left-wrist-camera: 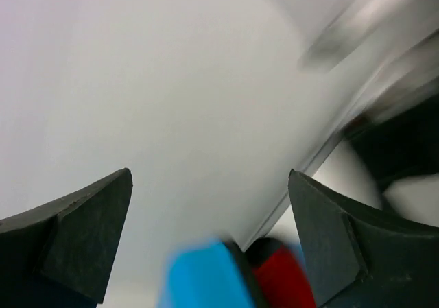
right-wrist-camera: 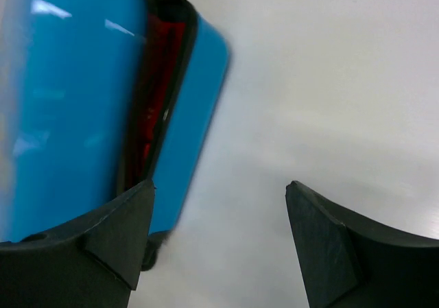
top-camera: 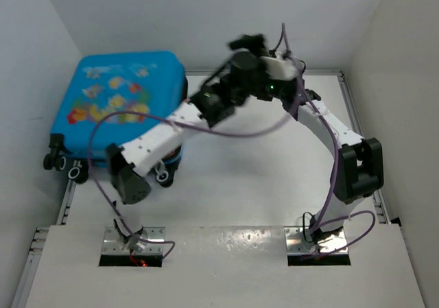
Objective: Pack the luggage
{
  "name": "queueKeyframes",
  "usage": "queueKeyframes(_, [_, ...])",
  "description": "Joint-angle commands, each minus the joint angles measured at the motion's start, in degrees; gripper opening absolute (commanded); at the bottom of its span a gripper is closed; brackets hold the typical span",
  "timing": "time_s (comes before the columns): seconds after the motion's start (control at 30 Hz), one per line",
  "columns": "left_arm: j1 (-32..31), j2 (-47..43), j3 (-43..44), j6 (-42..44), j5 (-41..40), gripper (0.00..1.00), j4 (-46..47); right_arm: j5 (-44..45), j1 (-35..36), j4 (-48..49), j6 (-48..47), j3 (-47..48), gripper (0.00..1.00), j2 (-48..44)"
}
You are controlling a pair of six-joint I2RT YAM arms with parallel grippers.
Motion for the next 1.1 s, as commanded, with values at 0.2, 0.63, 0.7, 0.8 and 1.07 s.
queueKeyframes(0.2, [-10.31, 4.08, 25.18, -13.16, -13.44, 1.0, 9.71, 4.68, -3.59, -2.48, -2.29, -5.57, 0.77, -5.66])
queueKeyframes(0.63, [51.99, -23.79, -8.31, -37.7, 5.5, 0.95, -25.79, -12.9, 14.15, 0.87, -25.03, -5.49, 0.79, -7.69])
queueKeyframes(0.7, [59.01, -24.33, -11.85, -38.49, 9.47, 0.94, -28.33, -13.34, 19.4, -5.61, -31.87, -0.26, 0.83, -7.16])
queueKeyframes(0.8, [66.84, -24.33, -16.07, -40.95, 13.51, 0.94, -31.33, -11.94, 23.37, -12.75, -28.16, 6.17, 0.87, -5.06])
queueKeyframes(1.07, [75.12, -22.76, -21.8, -44.83, 18.35, 0.93, -36.35, 3.34, 33.58, -18.84, -16.54, 5.68, 0.94, -4.08])
